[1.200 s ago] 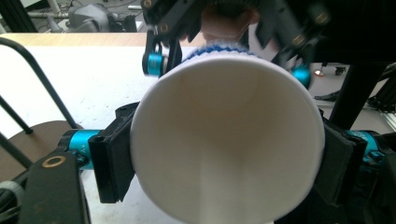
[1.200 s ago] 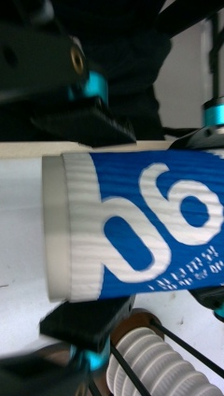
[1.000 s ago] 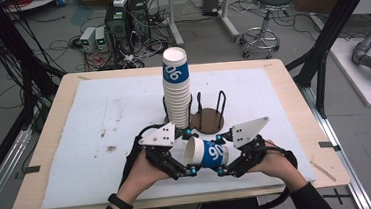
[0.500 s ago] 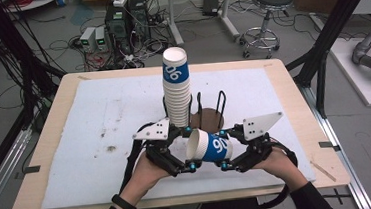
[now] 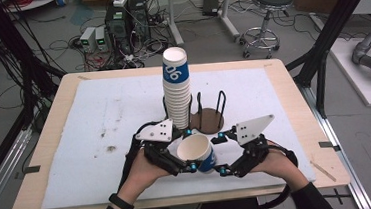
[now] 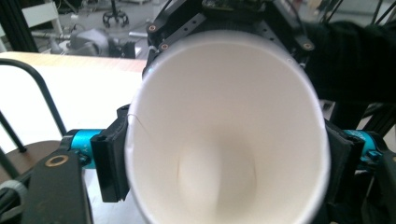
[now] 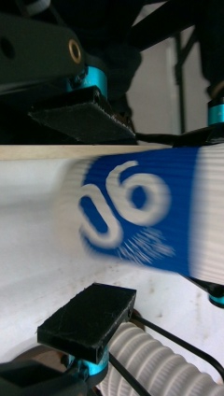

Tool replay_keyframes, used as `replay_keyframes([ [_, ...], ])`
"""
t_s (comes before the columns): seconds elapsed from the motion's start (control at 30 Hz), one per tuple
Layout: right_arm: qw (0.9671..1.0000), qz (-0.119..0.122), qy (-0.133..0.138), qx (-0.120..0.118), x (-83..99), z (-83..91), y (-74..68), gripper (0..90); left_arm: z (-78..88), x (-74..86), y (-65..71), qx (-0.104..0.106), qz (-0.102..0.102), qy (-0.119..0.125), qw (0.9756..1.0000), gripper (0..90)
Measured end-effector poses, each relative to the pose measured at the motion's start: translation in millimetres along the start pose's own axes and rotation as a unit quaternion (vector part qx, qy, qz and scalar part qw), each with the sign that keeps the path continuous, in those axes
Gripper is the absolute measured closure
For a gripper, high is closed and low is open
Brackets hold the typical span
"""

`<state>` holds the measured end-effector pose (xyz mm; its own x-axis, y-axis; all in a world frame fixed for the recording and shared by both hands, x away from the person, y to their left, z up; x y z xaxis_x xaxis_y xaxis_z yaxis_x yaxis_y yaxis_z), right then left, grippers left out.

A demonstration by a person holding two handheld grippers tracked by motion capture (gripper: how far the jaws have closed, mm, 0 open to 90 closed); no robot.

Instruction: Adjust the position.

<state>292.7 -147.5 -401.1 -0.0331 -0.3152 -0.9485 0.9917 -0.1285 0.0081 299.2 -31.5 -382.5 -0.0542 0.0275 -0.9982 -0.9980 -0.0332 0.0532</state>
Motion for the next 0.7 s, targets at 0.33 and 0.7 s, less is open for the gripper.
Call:
replay_keyframes([
  [0.33,0.9994,-0.027,0.020,0.011,3.6,-21.8,-2.9,18.6,1.4,-9.5,2.3,0.000,0.000,0.026,0.9997,23.4],
  [0.7,0.9981,-0.039,0.046,-0.013,2.2,-38.9,-10.8,30.4,-2.9,-19.8,7.0,0.000,0.008,0.072,0.9974,19.0],
])
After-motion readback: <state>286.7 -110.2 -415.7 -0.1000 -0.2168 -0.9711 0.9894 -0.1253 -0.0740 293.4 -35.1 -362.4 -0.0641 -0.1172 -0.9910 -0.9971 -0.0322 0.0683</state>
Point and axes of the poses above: each handheld gripper's, and its own axes: z roughly backward along the jaws, x roughly out of its underside, y roughly to its right, the point moved 9 cm from there along -z, roughly forward along the jaws, and after that the axes turned 15 degrees about y, right-handed, at the moved point
